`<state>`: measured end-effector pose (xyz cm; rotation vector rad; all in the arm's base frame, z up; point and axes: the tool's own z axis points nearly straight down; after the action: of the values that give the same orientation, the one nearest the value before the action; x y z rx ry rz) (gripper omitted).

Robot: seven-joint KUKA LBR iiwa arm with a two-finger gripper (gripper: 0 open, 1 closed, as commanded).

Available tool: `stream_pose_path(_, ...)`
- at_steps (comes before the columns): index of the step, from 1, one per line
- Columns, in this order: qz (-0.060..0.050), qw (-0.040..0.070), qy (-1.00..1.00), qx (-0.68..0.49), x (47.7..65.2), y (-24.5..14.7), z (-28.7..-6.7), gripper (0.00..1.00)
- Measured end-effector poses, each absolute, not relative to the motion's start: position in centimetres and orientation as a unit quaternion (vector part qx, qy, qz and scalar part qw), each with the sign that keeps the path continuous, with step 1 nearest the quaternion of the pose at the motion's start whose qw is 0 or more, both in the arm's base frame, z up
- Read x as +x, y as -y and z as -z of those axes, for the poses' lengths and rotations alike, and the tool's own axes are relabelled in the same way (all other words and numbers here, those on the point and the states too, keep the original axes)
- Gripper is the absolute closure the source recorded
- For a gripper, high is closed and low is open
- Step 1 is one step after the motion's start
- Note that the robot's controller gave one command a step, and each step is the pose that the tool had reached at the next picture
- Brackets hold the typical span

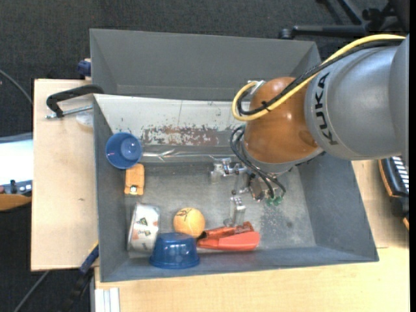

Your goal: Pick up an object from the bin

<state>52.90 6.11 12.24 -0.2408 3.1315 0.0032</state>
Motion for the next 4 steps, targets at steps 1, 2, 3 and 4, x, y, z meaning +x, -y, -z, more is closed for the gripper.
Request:
stream_pose_path(1,-0.001,0.002,-0.990,-0.141,50.2,-9.1,-15.1,0.00)
stream_pose_path(2,-0.001,0.005,-0.975,-0.222,51.9,-11.8,-13.6,0.00)
stream_pose_path(3,-0.002,0.003,-0.978,-0.208,50.6,-12.6,-9.2,0.00)
stream_pose_path(4,-0.003,0.005,-0.986,-0.164,50.2,-13.3,-7.3,1.00)
